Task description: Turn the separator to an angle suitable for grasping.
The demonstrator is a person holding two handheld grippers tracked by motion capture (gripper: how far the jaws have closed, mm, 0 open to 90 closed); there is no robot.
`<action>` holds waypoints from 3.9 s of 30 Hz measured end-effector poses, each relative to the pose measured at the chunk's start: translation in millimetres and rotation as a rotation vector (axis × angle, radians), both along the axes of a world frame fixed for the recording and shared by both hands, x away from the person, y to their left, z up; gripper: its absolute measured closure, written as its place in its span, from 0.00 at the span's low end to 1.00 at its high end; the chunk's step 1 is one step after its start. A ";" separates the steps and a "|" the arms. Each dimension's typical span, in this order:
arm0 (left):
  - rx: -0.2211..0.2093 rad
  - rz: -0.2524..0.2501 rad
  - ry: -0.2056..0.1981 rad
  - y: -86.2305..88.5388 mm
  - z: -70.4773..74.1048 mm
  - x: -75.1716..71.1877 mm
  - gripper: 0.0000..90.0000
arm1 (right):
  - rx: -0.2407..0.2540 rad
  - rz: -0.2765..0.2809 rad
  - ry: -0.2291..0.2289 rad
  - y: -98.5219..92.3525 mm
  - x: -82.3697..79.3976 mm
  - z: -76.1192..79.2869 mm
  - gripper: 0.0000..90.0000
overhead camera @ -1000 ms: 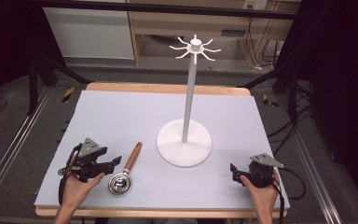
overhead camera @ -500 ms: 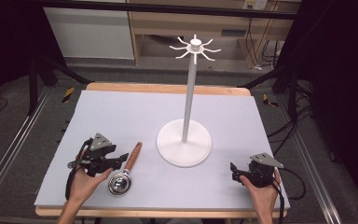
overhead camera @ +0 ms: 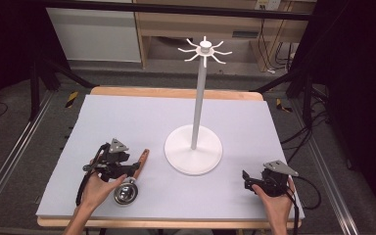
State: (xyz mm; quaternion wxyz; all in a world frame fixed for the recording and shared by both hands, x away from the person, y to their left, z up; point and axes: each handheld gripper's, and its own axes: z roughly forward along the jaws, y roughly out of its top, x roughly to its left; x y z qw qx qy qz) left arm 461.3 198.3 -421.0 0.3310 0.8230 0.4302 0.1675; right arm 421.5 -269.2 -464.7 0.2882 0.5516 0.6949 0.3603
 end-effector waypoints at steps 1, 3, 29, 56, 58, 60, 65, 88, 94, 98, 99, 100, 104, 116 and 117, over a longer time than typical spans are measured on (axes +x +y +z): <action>0.000 0.001 0.007 -0.8 -2.2 1.1 0.52 | -0.001 -0.001 0.002 -0.1 0.2 -0.3 0.05; 0.008 -0.002 0.021 -1.9 -5.9 2.9 0.53 | 0.002 -0.003 0.004 0.5 0.3 -0.7 0.05; 0.061 0.017 0.142 -12.5 -36.6 13.7 0.68 | 0.020 0.008 0.025 -0.4 1.6 -2.6 0.06; 0.112 -0.012 0.174 -7.8 -36.7 12.4 0.76 | 0.028 0.014 0.030 -2.3 1.5 -2.5 0.08; 0.124 -0.019 0.170 -6.7 -36.3 12.2 0.75 | 0.029 0.015 0.031 -2.3 1.6 -2.5 0.08; 0.141 -0.026 0.161 -6.1 -34.8 12.6 0.67 | 0.030 0.015 0.031 -2.4 1.5 -2.4 0.08; 0.135 -0.048 0.145 -8.3 -27.3 15.3 0.61 | 0.029 0.015 0.032 -2.9 1.6 -2.5 0.08; 0.193 -0.092 0.172 -23.5 -28.8 43.0 0.65 | 0.042 0.026 0.049 -3.6 2.5 -3.6 0.10; 0.211 -0.096 0.181 -27.2 -33.1 44.4 0.69 | 0.045 0.028 0.049 -3.8 2.4 -3.4 0.11; 0.203 -0.100 0.189 -26.0 -33.4 45.2 0.70 | 0.043 0.029 0.050 -3.6 2.6 -3.7 0.11; 0.202 -0.099 0.192 -25.8 -33.4 45.4 0.70 | 0.039 0.030 0.048 -3.5 2.8 -4.0 0.11; 0.201 -0.098 0.195 -26.2 -33.5 45.5 0.70 | 0.039 0.030 0.048 -3.5 2.8 -4.0 0.11; 0.204 -0.098 0.200 -26.9 -33.2 46.0 0.71 | 0.046 0.032 0.051 -3.5 2.6 -3.7 0.11; 0.200 -0.077 0.234 -27.4 -31.2 50.5 0.74 | 0.051 0.037 0.055 -4.3 2.7 -3.4 0.12; 0.200 -0.079 0.235 -27.3 -31.2 50.7 0.74 | 0.049 0.039 0.054 -4.6 2.8 -3.4 0.12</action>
